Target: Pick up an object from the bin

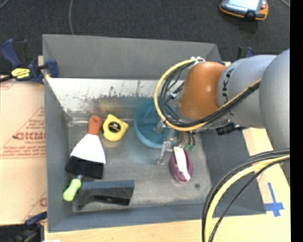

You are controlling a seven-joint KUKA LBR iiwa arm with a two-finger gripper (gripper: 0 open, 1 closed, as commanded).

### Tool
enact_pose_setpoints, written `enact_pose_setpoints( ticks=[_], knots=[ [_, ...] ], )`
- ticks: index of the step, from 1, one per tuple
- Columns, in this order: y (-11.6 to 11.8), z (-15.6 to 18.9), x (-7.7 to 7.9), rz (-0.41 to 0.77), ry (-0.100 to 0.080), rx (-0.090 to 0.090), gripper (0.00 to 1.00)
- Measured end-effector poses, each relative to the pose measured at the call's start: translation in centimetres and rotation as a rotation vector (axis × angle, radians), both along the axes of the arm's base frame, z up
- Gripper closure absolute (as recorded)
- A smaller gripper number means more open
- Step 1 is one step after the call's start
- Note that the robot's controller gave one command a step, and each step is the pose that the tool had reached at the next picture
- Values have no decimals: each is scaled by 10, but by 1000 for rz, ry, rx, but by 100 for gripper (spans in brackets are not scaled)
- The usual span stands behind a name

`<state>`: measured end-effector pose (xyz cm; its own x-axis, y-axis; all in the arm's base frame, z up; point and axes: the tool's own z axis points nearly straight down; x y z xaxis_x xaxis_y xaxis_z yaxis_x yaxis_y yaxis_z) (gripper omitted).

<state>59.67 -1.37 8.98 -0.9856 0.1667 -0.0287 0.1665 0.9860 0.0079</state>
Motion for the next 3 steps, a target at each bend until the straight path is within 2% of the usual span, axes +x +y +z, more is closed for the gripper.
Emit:
enact_pose_setpoints(
  ticks=[2,3],
  knots=[
    [-4,-10,-1,-38,-1,2,0],
    [-13,-19,-17,-176,-4,7,0]
  ],
)
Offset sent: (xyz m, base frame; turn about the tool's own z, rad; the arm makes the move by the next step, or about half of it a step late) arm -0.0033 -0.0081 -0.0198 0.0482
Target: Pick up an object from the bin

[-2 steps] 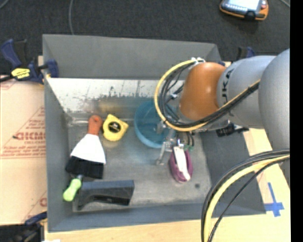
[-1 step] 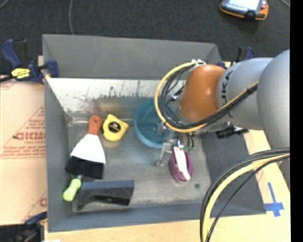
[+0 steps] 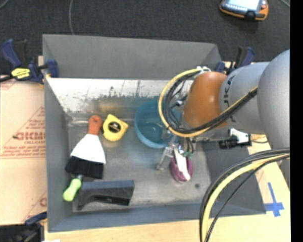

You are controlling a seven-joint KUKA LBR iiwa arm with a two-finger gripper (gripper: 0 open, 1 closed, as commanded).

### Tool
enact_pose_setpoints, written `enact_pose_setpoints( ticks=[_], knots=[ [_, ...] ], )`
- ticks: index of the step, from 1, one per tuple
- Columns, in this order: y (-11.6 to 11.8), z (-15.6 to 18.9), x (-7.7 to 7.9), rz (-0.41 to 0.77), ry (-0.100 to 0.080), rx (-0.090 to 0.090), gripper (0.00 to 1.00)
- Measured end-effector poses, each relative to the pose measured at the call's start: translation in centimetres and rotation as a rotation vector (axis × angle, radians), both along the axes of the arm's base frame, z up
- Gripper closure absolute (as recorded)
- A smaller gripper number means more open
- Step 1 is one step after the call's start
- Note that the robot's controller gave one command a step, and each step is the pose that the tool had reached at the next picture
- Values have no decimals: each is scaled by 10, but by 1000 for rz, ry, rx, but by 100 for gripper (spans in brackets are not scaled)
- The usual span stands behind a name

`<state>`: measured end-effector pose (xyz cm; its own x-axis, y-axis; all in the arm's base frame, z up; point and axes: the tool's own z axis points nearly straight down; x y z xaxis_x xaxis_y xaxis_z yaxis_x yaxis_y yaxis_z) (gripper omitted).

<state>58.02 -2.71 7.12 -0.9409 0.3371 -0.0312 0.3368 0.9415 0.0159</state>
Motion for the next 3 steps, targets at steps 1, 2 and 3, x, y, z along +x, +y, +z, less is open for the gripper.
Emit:
enact_pose_setpoints(
  ticks=[1,2,3],
  knots=[
    [5,0,16,53,1,-4,0],
    [1,119,6,19,-4,-2,100],
    [0,119,6,20,-4,-3,100]
  ],
)
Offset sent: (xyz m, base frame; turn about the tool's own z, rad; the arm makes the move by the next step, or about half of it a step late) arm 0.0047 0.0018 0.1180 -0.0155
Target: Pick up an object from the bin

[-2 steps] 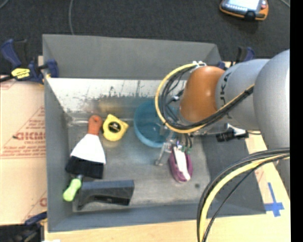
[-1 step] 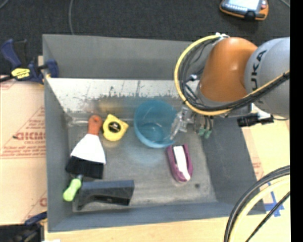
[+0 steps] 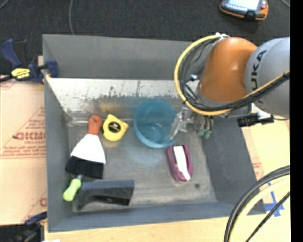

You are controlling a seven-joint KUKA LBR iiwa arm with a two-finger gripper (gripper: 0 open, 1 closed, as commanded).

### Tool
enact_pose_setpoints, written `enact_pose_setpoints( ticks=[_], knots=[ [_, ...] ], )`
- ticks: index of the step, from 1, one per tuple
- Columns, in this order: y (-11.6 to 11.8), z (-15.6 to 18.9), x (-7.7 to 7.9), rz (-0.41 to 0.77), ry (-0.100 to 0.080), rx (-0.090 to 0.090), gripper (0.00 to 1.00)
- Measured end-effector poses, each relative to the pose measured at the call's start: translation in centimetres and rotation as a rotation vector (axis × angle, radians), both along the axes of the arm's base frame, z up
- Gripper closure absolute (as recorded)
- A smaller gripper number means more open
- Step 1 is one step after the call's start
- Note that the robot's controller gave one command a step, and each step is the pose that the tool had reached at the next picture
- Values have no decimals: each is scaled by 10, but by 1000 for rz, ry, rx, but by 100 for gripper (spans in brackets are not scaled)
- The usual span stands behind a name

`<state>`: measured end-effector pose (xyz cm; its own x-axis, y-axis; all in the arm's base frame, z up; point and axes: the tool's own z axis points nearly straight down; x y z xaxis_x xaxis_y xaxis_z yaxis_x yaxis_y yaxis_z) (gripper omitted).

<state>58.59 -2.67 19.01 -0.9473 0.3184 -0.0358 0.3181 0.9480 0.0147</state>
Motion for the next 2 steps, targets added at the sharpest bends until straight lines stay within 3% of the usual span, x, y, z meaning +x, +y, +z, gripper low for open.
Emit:
enact_pose_setpoints(
  ticks=[1,2],
  knots=[
    [27,-69,-16,-150,0,8,100],
    [47,-67,19,-18,-14,0,100]
  ],
)
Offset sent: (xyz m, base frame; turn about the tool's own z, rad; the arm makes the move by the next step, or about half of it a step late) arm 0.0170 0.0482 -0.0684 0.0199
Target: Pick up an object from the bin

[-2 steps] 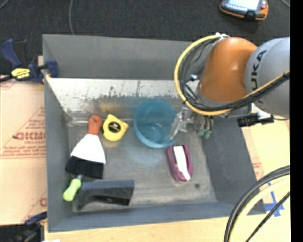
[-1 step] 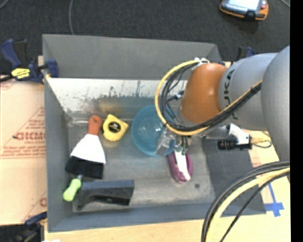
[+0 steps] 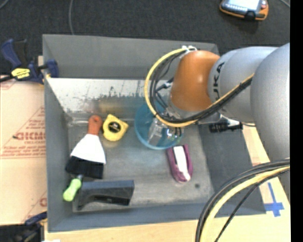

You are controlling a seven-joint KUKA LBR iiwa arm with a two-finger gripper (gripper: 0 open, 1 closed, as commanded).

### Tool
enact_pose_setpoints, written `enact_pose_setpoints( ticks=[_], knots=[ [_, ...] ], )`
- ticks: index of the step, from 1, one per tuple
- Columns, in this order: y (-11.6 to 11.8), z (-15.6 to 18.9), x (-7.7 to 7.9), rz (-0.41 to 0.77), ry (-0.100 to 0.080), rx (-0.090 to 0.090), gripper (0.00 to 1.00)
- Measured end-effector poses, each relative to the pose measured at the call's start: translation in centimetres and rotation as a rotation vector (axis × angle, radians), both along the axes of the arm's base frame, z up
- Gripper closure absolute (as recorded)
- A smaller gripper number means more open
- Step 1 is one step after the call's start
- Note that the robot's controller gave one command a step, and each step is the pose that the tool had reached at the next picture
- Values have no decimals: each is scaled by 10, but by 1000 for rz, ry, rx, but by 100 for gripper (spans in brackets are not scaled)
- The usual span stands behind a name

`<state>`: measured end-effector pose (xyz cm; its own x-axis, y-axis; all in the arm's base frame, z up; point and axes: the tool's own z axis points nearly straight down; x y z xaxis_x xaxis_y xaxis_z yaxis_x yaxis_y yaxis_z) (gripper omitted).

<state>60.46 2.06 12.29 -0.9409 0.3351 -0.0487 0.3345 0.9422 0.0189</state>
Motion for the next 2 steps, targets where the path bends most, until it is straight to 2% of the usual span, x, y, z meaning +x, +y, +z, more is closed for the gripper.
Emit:
enact_pose_setpoints(
  ticks=[1,2],
  knots=[
    [-40,79,-80,-148,10,7,100],
    [-33,94,-66,-122,20,5,100]
  ],
)
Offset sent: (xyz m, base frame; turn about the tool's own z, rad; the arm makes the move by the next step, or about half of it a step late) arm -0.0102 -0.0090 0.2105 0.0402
